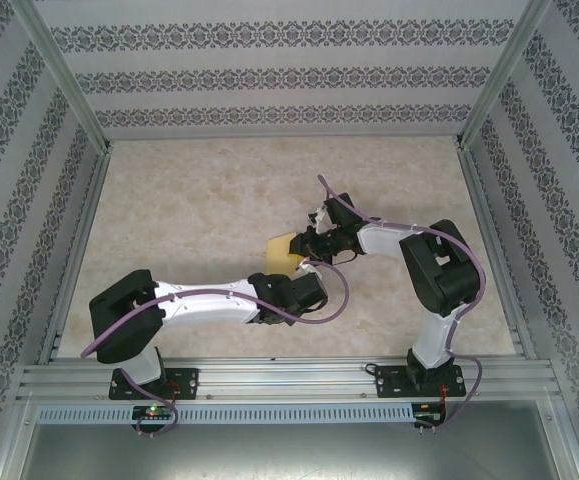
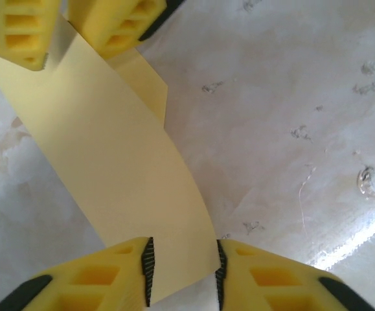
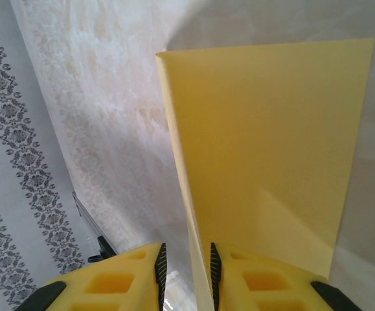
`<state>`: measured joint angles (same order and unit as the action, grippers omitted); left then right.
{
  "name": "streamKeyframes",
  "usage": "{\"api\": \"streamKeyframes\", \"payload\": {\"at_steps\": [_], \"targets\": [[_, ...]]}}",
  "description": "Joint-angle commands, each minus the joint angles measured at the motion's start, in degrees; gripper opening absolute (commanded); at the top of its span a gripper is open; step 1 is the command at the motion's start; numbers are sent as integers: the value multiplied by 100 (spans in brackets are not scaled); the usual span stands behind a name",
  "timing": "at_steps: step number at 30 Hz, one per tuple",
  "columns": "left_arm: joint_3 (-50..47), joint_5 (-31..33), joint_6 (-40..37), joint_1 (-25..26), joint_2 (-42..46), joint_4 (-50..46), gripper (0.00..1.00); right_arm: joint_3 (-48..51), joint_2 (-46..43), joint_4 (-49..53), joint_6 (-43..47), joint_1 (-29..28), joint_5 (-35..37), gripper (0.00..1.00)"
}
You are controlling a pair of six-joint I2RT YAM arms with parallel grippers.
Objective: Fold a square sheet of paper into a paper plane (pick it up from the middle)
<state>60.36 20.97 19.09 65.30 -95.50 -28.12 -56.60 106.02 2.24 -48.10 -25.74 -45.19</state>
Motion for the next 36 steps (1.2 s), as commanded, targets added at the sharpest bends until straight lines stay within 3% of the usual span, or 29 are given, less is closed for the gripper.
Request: {"api": "streamKeyframes", "payload": {"at_steps": [1, 9, 11, 18, 21, 27, 36], "targets": [[9, 283, -13, 93, 181, -225, 26, -34, -20, 136, 106, 5, 83, 28], [16, 104, -110, 56, 232, -215, 5, -16, -172, 361, 207, 49, 259, 29], [-58, -277, -155, -106, 353, -122, 0, 47, -349, 513, 247, 101, 487, 31], [-494, -2476, -213, -930, 900, 447, 0, 283, -1293, 1141, 442, 407, 1374, 37], [-554, -3110, -210, -1276, 915, 487, 0, 202, -1533, 1223, 505, 387, 1470, 34], [-625, -4020, -216, -1744, 790, 608, 0, -159, -1331, 1080, 543, 5, 1252, 17], [-931, -4686, -40, -2194, 876, 987, 0, -721, -498, 1246, 632, -378, 1285, 15]]}}
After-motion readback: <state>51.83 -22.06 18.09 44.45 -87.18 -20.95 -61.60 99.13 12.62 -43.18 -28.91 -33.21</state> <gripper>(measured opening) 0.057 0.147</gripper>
